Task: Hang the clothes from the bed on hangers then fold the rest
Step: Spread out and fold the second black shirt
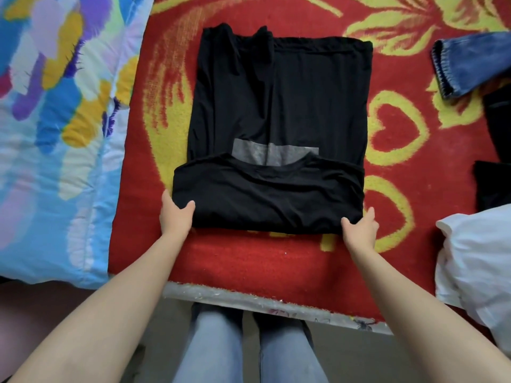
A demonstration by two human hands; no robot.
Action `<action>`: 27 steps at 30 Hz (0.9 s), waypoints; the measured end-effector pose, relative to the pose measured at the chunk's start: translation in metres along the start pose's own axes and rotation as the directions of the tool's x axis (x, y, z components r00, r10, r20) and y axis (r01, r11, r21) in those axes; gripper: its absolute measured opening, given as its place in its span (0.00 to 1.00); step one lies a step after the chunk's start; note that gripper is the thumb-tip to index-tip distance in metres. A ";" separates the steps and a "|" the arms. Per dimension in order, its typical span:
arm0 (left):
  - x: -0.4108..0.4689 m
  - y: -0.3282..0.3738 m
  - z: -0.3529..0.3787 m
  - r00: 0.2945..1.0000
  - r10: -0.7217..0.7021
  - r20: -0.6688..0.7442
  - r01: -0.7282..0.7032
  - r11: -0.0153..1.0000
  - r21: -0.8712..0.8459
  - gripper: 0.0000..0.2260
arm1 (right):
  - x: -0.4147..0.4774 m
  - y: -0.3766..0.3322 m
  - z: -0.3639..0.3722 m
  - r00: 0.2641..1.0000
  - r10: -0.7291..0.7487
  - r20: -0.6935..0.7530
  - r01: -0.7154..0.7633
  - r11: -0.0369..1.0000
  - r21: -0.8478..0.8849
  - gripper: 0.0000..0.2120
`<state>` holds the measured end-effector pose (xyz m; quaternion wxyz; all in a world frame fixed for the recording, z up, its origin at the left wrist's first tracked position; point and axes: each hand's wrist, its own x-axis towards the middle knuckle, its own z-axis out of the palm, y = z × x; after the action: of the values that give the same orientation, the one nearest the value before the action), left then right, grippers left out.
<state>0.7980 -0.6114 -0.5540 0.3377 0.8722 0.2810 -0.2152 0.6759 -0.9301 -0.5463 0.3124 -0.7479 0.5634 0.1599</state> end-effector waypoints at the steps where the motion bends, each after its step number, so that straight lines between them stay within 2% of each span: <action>1: 0.000 0.003 0.000 0.999 -0.044 -0.022 0.042 0.996 -0.074 0.30 | 0.001 0.000 0.000 0.998 0.054 0.023 -0.055 0.997 0.054 0.35; 3: 0.000 0.009 0.001 0.985 -0.172 -0.007 0.168 0.967 -0.189 0.27 | 0.005 0.001 -0.001 0.993 0.109 0.034 -0.113 0.983 0.146 0.31; 6: -0.001 0.010 0.000 0.944 -0.302 0.136 0.328 0.906 -0.268 0.21 | 0.005 0.004 -0.006 0.983 0.155 0.102 -0.181 0.917 0.355 0.14; 8: -0.003 0.009 -0.005 0.943 -0.299 0.147 0.329 0.907 -0.262 0.17 | 0.002 0.005 -0.013 0.979 0.150 0.138 -0.197 0.874 0.444 0.04; 9: -0.005 0.010 -0.007 0.948 -0.288 0.135 0.315 0.911 -0.267 0.16 | 0.000 0.006 -0.017 0.979 0.146 0.146 -0.198 0.859 0.471 0.03; 11: -0.009 0.010 -0.013 0.951 -0.280 0.133 0.307 0.904 -0.297 0.12 | -0.002 0.009 -0.022 0.975 0.157 0.158 -0.217 0.826 0.520 0.09; 13: -0.014 0.006 -0.020 0.936 -0.312 0.165 0.351 0.878 -0.325 0.07 | -0.006 0.013 -0.027 0.965 0.196 0.176 -0.263 0.769 0.582 0.10; 17: -0.025 -0.015 -0.035 0.879 -0.411 0.241 0.473 0.811 -0.343 0.09 | -0.020 0.031 -0.032 0.926 0.299 0.231 -0.375 0.646 0.665 0.10; 22: -0.048 -0.046 -0.051 0.845 -0.494 0.205 0.534 0.790 -0.301 0.11 | -0.047 0.059 -0.032 0.871 0.371 0.321 -0.491 0.644 0.587 0.09; 27: -0.061 -0.041 -0.055 0.851 -0.501 0.160 0.523 0.774 -0.357 0.11 | -0.057 0.054 -0.038 0.865 0.379 0.328 -0.501 0.656 0.564 0.07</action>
<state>0.7364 -0.5682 -0.5006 0.4396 0.6720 0.5346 -0.2634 0.6030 -0.9212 -0.4991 0.5464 -0.4207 0.7173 0.0993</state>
